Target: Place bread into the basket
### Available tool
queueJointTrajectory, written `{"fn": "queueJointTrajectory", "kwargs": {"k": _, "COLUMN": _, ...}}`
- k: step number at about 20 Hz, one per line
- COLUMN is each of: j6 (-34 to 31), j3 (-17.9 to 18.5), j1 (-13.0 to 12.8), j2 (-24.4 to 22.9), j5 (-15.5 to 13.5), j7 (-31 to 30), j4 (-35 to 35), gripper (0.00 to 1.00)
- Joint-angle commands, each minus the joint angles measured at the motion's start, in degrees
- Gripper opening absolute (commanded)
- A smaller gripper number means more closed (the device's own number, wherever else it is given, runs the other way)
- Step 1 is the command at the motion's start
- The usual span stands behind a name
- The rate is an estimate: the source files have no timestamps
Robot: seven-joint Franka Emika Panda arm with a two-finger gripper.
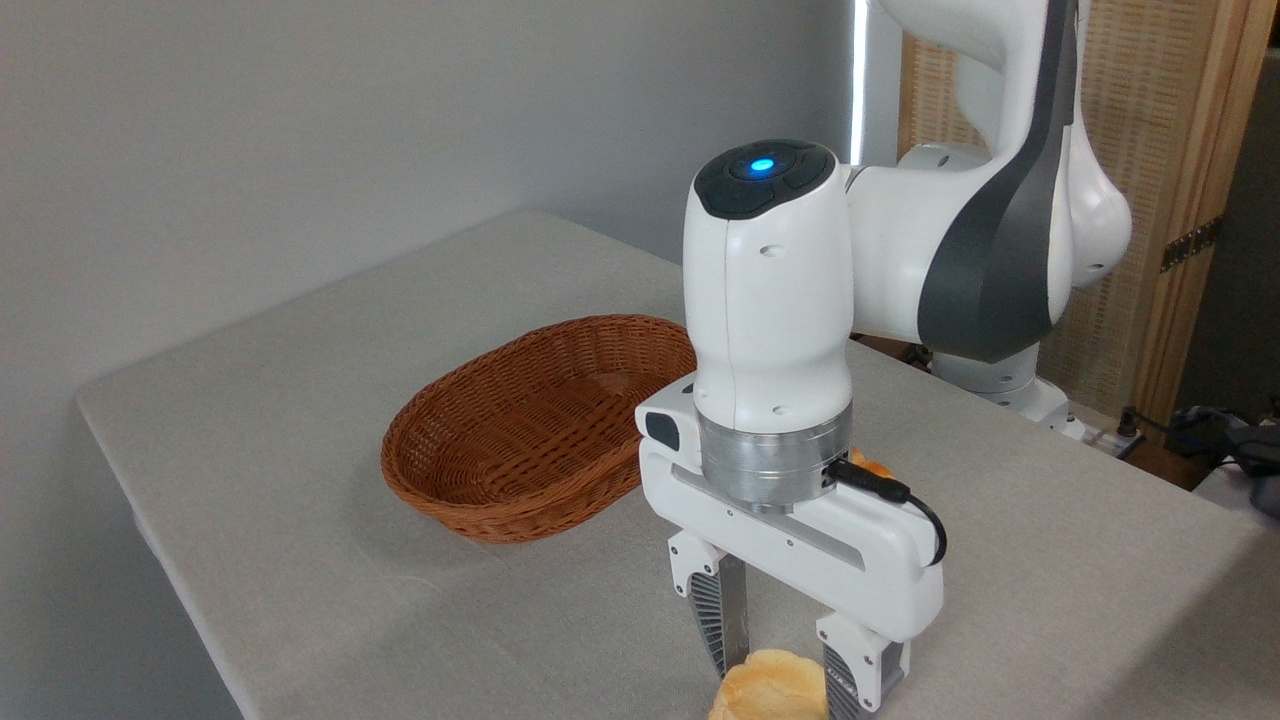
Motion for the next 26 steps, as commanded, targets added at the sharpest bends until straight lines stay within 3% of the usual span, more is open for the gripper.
{"fn": "queueJointTrajectory", "kwargs": {"k": 1, "j6": 1.82, "j3": 0.00, "j1": -0.36, "j2": 0.00, "j5": -0.24, "j7": 0.48, "j4": -0.63, "gripper": 0.47}}
{"fn": "queueJointTrajectory", "kwargs": {"k": 7, "j6": 1.74, "j3": -0.09, "j1": -0.36, "j2": 0.00, "j5": -0.51, "j7": 0.22, "j4": -0.54, "gripper": 0.47}}
{"fn": "queueJointTrajectory", "kwargs": {"k": 12, "j6": 0.86, "j3": -1.93, "j1": -0.45, "j2": -1.40, "j5": -7.70, "j7": -2.67, "j4": 0.95, "gripper": 0.47}}
{"fn": "queueJointTrajectory", "kwargs": {"k": 15, "j6": -5.26, "j3": -6.31, "j1": -0.54, "j2": -2.01, "j5": -8.16, "j7": -12.24, "j4": 5.76, "gripper": 0.48}}
{"fn": "queueJointTrajectory", "kwargs": {"k": 20, "j6": -22.32, "j3": -13.08, "j1": -0.63, "j2": -2.02, "j5": -8.33, "j7": -17.08, "j4": 15.61, "gripper": 0.48}}
{"fn": "queueJointTrajectory", "kwargs": {"k": 26, "j6": -25.16, "j3": -23.81, "j1": -0.54, "j2": -3.34, "j5": -8.33, "j7": -24.91, "j4": 16.69, "gripper": 0.53}}
